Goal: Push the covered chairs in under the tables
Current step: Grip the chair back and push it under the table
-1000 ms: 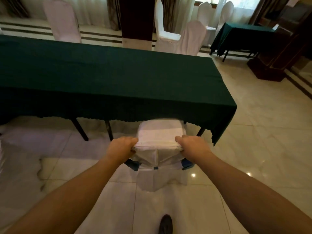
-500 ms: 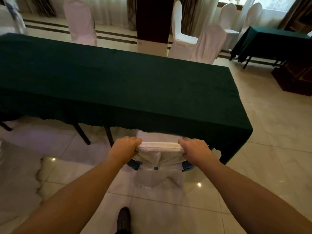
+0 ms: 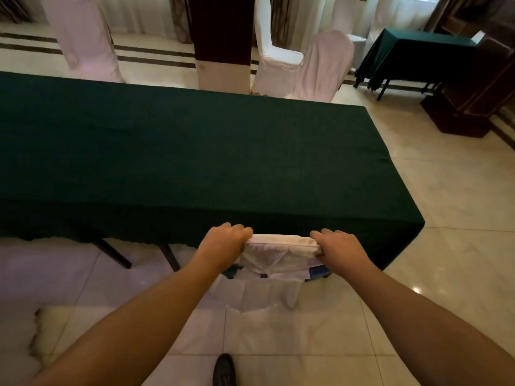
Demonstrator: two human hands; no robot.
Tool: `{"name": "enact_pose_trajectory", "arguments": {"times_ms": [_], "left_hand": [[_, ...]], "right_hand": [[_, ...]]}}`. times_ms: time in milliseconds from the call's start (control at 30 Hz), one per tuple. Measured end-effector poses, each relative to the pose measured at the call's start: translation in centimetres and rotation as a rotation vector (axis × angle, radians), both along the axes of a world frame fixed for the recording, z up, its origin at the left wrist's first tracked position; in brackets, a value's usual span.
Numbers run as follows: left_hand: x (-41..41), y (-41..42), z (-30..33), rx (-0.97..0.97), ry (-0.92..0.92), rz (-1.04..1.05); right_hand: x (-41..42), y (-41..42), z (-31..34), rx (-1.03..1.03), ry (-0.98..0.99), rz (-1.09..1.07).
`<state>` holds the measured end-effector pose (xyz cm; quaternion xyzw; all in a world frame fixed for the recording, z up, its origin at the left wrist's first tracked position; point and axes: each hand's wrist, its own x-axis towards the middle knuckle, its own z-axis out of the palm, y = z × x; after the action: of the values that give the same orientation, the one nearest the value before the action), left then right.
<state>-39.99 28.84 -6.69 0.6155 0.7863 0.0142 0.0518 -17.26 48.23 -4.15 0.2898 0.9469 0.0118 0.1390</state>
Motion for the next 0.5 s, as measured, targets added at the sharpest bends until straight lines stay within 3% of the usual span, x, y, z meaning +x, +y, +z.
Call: {"name": "enact_pose_trajectory", "arguments": {"times_ms": [500], "left_hand": [[-0.4, 3.5, -1.8, -0.067, 0.026, 0.034]], "right_hand": [[-0.6, 4.0, -2.3, -0.063, -0.043, 0.040]]}}
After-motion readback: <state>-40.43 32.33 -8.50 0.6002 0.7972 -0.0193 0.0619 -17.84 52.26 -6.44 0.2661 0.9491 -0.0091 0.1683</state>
